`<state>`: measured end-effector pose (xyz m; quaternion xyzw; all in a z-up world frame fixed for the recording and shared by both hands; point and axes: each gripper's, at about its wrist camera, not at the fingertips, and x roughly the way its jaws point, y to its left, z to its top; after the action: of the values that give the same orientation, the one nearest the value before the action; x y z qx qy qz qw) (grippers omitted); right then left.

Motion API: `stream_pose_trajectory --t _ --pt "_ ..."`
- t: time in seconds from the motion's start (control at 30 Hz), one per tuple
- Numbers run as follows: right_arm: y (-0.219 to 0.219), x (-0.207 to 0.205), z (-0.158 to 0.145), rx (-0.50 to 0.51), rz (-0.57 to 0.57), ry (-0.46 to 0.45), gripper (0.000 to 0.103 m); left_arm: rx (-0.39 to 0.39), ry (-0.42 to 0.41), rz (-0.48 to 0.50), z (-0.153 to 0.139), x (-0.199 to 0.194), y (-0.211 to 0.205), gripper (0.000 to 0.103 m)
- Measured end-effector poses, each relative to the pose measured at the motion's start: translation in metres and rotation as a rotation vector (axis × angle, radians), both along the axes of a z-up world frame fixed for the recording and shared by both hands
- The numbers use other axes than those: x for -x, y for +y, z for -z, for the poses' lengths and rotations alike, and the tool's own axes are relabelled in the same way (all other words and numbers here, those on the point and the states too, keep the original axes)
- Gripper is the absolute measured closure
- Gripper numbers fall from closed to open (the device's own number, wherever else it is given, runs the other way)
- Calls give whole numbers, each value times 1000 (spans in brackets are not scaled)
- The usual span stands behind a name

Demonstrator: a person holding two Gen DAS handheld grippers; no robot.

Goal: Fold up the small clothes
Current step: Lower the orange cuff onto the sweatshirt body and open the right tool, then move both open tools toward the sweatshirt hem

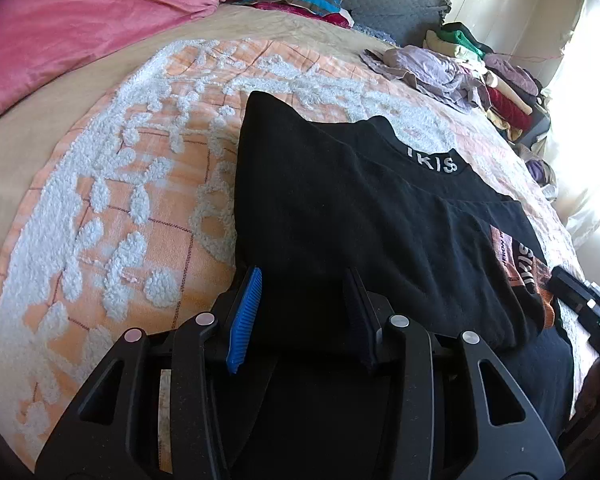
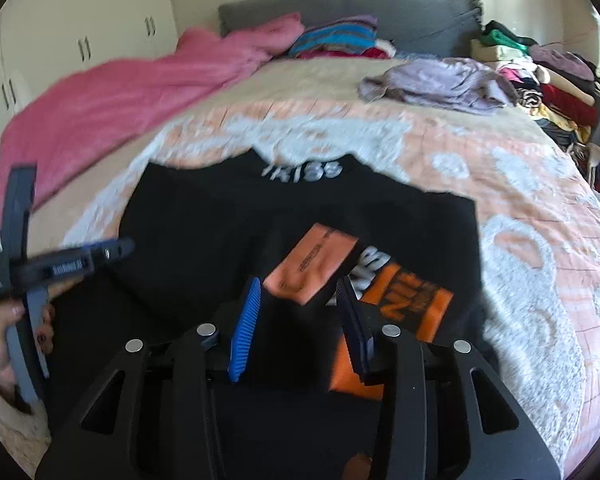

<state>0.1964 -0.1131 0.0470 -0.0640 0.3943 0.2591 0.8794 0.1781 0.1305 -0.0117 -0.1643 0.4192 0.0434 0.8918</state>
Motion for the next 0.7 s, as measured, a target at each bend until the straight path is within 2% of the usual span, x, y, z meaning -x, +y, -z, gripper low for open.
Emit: stream_pose_trajectory --t 0.17,0.27,0.6,0.7 --pt "5 -2 28 115 42 39 53 20 -13 7 0 5 3 68" --pt "-5 -5 35 62 76 70 52 23 -16 12 0 8 3 68" --pt "-11 6 29 9 130 50 45 18 -42 19 -6 18 1 65" --pt "-13 10 27 -15 146 51 44 25 -49 29 -8 19 0 61"
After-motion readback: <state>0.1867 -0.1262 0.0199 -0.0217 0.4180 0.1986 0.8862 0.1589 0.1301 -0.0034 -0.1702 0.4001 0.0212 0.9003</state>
